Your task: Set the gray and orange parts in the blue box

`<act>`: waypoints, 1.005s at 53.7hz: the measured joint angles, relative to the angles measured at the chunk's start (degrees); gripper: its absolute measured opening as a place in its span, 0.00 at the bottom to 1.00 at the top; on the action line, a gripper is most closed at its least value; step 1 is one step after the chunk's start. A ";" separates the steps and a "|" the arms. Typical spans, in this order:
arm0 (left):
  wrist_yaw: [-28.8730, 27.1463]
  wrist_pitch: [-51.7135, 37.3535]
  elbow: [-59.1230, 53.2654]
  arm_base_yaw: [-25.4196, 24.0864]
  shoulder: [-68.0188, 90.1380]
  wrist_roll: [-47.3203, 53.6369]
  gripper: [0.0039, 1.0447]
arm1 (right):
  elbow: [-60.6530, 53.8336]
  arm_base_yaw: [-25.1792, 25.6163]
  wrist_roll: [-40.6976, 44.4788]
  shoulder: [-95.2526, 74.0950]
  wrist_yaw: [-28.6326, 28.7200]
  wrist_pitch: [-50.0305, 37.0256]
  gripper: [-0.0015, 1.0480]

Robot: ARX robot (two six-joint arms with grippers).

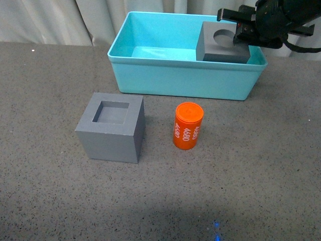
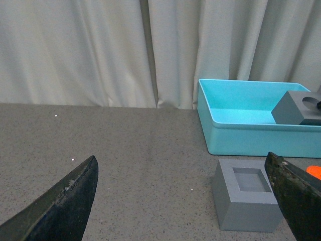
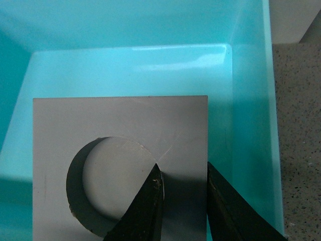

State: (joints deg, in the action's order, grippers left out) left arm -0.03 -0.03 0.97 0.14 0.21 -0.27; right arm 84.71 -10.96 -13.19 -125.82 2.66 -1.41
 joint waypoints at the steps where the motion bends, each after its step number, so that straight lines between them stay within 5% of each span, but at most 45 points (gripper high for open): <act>1: 0.00 0.00 0.00 0.00 0.00 0.00 0.94 | 0.35 0.09 -0.09 -0.39 0.00 0.22 0.17; 19: 0.00 0.00 0.00 0.00 0.00 0.00 0.94 | 4.11 0.92 0.57 -3.43 -0.02 3.17 0.17; 45: 0.00 0.00 0.00 0.00 0.00 0.00 0.94 | -12.87 1.62 4.52 14.27 1.01 -13.25 0.90; 54: 0.00 0.00 0.00 0.00 0.00 0.02 0.94 | -24.57 2.71 7.02 24.68 -0.90 -21.05 0.90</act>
State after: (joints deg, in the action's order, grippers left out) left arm -0.03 -0.03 0.97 0.14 0.21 -0.25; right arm 60.14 -8.25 -6.17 -101.14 1.76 -22.46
